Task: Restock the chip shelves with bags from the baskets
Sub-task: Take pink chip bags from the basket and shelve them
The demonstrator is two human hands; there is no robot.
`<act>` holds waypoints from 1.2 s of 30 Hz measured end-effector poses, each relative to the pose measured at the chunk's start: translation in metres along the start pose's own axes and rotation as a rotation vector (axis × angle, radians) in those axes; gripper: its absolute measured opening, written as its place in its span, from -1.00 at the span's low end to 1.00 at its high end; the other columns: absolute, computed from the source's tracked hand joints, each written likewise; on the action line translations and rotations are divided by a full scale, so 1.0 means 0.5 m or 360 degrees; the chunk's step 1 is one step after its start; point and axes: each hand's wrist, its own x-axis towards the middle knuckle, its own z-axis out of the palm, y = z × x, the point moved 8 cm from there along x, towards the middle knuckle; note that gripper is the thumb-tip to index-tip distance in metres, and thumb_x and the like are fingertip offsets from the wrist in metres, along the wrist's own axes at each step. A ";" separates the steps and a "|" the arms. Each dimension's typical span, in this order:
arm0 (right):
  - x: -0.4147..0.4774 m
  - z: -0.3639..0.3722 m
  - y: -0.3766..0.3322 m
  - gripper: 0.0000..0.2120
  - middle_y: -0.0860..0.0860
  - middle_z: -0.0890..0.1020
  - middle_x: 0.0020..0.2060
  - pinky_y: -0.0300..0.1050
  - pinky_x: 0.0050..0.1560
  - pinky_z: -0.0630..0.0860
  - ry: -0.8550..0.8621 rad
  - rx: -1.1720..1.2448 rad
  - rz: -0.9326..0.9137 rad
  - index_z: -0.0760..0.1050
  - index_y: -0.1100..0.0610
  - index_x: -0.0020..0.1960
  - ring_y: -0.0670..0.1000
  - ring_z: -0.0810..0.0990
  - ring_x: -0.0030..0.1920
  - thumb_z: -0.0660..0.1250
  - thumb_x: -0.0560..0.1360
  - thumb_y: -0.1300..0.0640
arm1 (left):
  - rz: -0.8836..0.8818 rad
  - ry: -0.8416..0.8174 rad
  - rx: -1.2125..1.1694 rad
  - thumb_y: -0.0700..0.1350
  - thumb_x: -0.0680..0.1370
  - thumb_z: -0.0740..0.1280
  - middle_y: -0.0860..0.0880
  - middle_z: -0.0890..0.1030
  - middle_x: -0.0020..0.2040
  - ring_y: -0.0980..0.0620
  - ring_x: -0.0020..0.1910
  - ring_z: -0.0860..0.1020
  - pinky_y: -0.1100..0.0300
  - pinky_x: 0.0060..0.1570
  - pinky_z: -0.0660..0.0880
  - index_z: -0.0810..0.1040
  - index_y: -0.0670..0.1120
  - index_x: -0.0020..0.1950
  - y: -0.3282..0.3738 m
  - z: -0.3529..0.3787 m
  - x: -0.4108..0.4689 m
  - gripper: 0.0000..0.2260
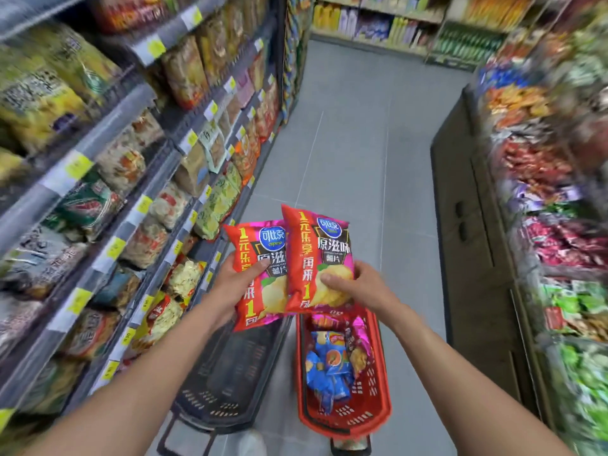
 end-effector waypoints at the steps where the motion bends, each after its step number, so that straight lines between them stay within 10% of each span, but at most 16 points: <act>1: -0.015 0.010 -0.027 -0.61 -0.01 0.76 -0.04 -0.11 -0.06 0.68 -0.0032 -0.0066 -0.0016 0.62 0.09 0.15 -0.04 0.75 -0.09 0.64 0.38 0.05 | 0.0026 -0.0027 0.0026 -0.12 0.52 0.54 -0.12 0.76 0.06 -0.10 -0.10 0.75 0.02 -0.13 0.69 0.54 -0.04 0.27 0.025 -0.008 -0.016 -0.64; 11: -0.123 0.097 -0.175 -0.41 0.06 0.72 0.15 0.00 0.05 0.65 -0.0484 0.0092 -0.0125 0.48 0.06 0.33 0.12 0.72 0.12 0.57 0.37 -0.01 | 0.0255 -0.0147 0.0038 0.01 0.35 0.67 -0.14 0.75 0.10 -0.18 -0.04 0.74 -0.08 -0.06 0.69 0.56 -0.03 0.29 0.175 -0.060 -0.142 -0.43; 21: -0.161 0.054 -0.278 -0.28 0.04 0.73 0.10 0.10 0.10 0.67 -0.0490 -0.0081 -0.0467 0.43 0.05 0.35 0.10 0.74 0.06 0.68 0.29 0.15 | 0.0477 0.0302 -0.0174 -0.06 0.47 0.58 -0.07 0.77 -0.02 -0.13 -0.12 0.75 -0.08 -0.11 0.69 0.54 0.03 0.26 0.182 -0.113 -0.317 -0.59; 28: -0.225 0.061 -0.341 -0.24 -0.04 0.71 0.11 -0.18 -0.08 0.66 -0.0581 -0.0253 -0.0678 0.36 -0.08 0.34 -0.06 0.73 0.01 0.69 0.29 0.15 | 0.0670 0.0544 -0.0266 0.25 0.10 0.72 -0.06 0.76 0.09 -0.15 0.01 0.75 -0.11 -0.01 0.66 0.51 0.08 0.36 0.173 -0.143 -0.497 -0.11; 36: -0.358 0.196 -0.393 -0.05 -0.10 0.69 0.15 0.09 0.26 0.59 -0.0799 -0.0462 -0.0919 0.35 -0.08 0.39 -0.03 0.67 0.15 0.73 0.11 -0.04 | 0.0805 0.0954 -0.0261 0.05 0.39 0.66 -0.07 0.75 0.10 -0.17 0.05 0.73 -0.19 0.12 0.65 0.57 0.12 0.23 0.134 -0.240 -0.742 -0.52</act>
